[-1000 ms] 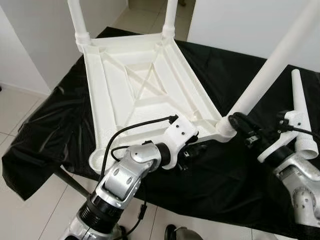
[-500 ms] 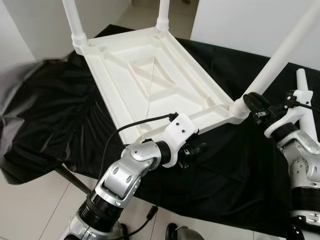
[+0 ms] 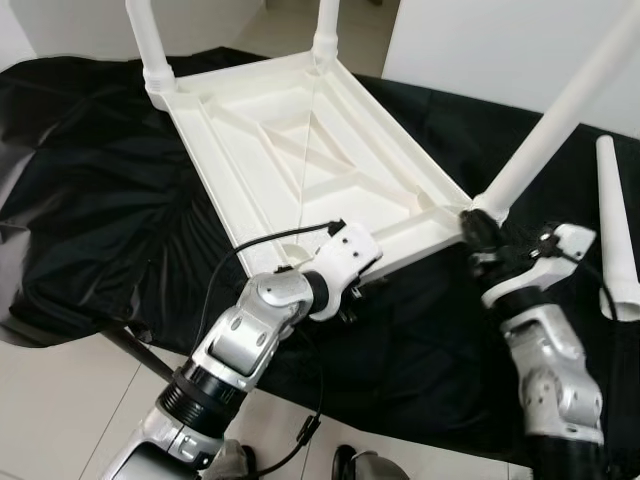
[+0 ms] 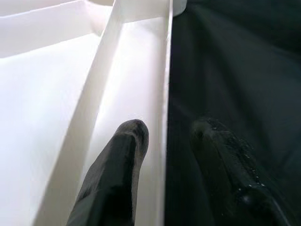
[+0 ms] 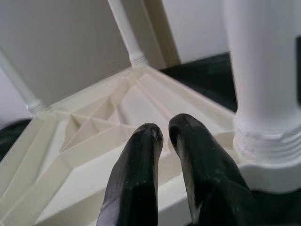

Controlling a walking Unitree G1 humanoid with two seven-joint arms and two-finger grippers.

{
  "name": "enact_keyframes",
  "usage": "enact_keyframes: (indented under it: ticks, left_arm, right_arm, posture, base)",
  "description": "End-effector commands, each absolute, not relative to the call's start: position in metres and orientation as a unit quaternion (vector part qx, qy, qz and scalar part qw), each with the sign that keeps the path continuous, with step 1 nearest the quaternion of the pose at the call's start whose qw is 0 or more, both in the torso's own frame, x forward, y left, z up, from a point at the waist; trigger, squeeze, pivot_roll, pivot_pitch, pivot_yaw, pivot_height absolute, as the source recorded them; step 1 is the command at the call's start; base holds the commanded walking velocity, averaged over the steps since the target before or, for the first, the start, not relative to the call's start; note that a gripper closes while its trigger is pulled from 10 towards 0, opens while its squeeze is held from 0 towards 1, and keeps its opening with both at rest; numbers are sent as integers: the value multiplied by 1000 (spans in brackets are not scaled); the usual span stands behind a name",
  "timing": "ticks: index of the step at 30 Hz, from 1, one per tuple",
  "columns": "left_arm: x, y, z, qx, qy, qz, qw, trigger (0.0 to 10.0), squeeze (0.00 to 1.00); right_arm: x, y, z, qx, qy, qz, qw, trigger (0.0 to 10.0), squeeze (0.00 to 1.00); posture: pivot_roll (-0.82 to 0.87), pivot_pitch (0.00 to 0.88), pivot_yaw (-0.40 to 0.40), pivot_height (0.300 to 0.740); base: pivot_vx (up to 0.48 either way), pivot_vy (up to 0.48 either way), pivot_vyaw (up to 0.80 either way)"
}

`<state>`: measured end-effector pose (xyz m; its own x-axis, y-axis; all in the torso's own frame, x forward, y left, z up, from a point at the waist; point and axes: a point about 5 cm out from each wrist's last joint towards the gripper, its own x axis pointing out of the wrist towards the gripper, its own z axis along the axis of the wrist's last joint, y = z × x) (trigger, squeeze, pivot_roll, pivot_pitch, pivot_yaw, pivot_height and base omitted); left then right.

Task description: Building children table

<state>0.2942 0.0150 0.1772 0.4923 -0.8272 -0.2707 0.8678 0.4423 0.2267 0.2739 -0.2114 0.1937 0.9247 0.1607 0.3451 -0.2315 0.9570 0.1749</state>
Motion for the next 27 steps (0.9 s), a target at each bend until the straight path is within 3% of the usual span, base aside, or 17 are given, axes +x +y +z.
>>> enact_keyframes:
  ticks: [1, 13, 14, 15, 16, 27]
  left_arm:
    - [302, 20, 173, 183, 57, -430, 882, 10000, 0]
    - [312, 18, 166, 197, 70, -413, 886, 10000, 0]
    - [312, 18, 166, 198, 70, -413, 886, 6157, 0]
    - [313, 17, 166, 199, 70, -411, 887, 3882, 0]
    - [313, 17, 166, 201, 67, -412, 886, 0, 0]
    - [314, 3, 166, 203, 67, -427, 879, 0, 0]
  right_arm:
    - [270, -215, 198, 110, -174, 93, 974, 10000, 0]
    - [257, -218, 220, 107, -203, 70, 971, 10000, 0]
    - [255, -217, 221, 109, -202, 68, 971, 10000, 0]
    - [254, -216, 221, 110, -201, 67, 971, 10000, 0]
    - [252, -215, 221, 114, -201, 64, 971, 10000, 0]
    - [234, -193, 212, 141, -189, 22, 972, 10000, 0]
  posture:
    - [10, 175, -20, 740]
    - [-2, 174, -22, 740]
    - [-1, 174, -24, 740]
    - [-1, 174, -24, 740]
    - [-2, 173, -23, 740]
    - [-14, 174, -11, 740]
  base:
    - [0, 0, 0]
    - [0, 0, 0]
    - [0, 0, 0]
    - [0, 0, 0]
    - [0, 0, 0]
    - [0, 0, 0]
